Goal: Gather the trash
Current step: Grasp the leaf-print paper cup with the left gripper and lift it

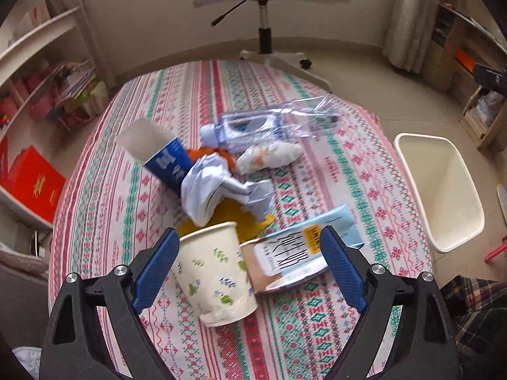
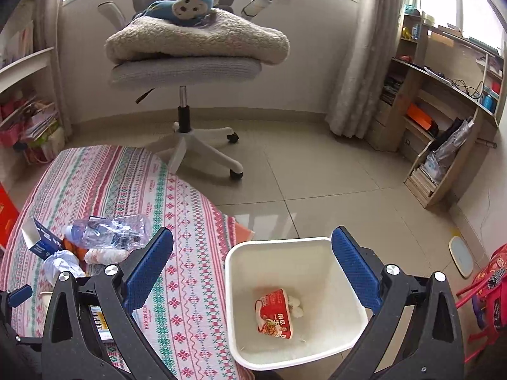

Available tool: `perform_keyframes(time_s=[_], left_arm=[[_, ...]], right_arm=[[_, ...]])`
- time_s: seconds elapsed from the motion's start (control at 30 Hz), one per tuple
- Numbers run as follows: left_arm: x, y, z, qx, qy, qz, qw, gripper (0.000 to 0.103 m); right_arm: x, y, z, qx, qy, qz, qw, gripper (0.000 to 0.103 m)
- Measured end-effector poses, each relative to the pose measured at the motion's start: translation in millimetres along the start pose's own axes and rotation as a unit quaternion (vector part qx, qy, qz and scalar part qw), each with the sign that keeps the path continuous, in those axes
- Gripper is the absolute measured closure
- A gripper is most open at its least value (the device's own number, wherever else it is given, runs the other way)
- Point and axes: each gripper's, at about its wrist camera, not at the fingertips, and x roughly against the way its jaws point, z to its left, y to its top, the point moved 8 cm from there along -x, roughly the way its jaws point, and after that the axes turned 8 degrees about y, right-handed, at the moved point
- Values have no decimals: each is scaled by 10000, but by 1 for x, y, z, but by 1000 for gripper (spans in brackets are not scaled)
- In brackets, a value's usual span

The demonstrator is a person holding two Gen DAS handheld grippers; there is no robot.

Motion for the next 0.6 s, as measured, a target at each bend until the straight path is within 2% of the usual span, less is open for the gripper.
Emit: perform_keyframes(time_s=[0.13, 0.33, 0.37, 0.43, 0.6], left_arm=[[-25, -18, 29, 554, -87, 631, 9964, 16], [-60, -38, 38, 1117, -571, 1447, 9815, 17], [-63, -40, 37, 1191, -681, 1503, 9791, 19], [-65, -40, 33, 1247, -956, 1546, 9754, 34], [-50, -36, 36, 1170, -1141, 1360, 9771, 41]], right_arm=[[-13, -7, 28, 245, 209, 261, 9991, 7], [-22, -19, 66, 858, 376, 428, 9947, 7], [-24, -21, 70, 939, 423, 466, 9936, 7], [-28, -27, 79, 1106, 511, 562, 9910, 7], [-39, -40, 97, 1432, 685, 793, 9841, 7]])
